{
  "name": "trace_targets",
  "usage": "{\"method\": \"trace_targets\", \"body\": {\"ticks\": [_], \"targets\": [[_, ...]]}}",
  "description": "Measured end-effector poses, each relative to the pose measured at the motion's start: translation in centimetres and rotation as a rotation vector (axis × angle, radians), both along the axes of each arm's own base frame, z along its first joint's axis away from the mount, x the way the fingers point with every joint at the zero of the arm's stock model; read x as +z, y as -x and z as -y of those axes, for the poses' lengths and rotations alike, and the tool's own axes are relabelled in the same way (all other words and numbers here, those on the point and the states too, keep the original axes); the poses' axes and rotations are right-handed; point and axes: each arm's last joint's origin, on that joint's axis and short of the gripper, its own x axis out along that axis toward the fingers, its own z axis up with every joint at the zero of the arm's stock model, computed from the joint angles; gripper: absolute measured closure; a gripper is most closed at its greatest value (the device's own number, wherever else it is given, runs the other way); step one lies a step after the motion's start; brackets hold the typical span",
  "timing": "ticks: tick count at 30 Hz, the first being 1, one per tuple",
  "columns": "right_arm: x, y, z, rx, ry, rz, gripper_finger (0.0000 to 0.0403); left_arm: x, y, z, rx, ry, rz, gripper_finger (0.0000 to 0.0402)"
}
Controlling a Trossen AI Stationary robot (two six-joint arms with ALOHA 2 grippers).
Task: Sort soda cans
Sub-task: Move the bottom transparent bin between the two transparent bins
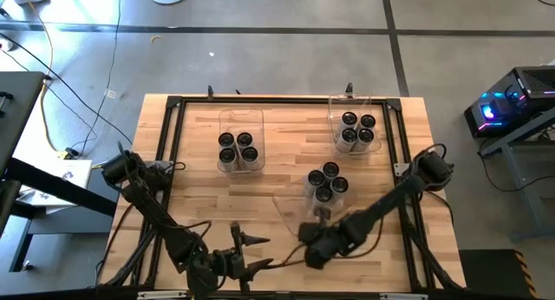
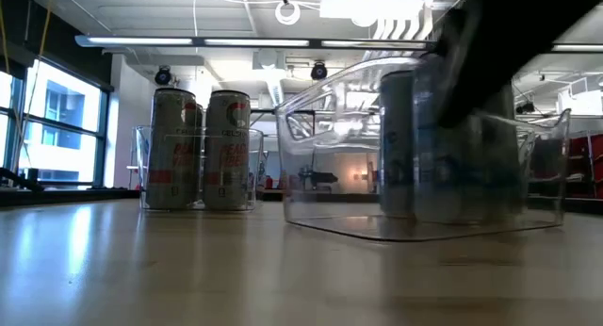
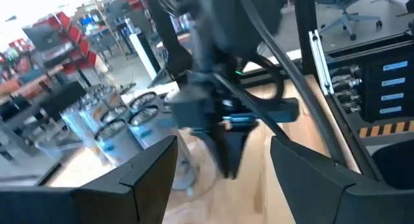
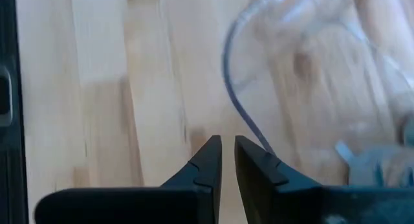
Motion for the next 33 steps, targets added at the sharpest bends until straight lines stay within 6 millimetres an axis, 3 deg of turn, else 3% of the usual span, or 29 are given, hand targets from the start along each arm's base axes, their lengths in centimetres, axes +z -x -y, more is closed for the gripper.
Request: {"method": "trace_targets", "body": {"ticks": [5,8,12,16,21,27,33], "targets": [[0.5,-2.2,1.9,-0.014,0.017,0.099,0.0366,-0.7,0.4,0.0,0.022,0.076,-0.02,0.0161],[1.0,-2.9,2.4,0.062,0.059,0.134,0.0366,-0.8,0.6,0.2,0.009,0.132,-0.023,0.0161],[4.2,-2.6,1.9,0.174,0.073,0.197,0.0366,-1.0,0.7,0.4,-0.048,0.176,-0.048,0.0161],[8.3,0.0,1.2,0.288,0.067,0.215,0.0366,-1.1,0.3,0.2,-0.098,0.222,-0.076,0.0161],[11.4,6.1,1.2,0.273,0.067,0.077,0.0366,-1.7,-1.3,-1.0,-0.068,0.27,-0.095,0.0161],[11.5,11.8,1.1,0.2,0.216,-0.127,0.0329,-3.4,-3.1,-2.5,-0.045,0.32,-0.154,0.0161],[9.2,12.9,1.7,0.264,0.327,-0.218,0.0232,-4.0,-4.9,-4.1,-0.085,0.411,-0.205,0.0161]]}}
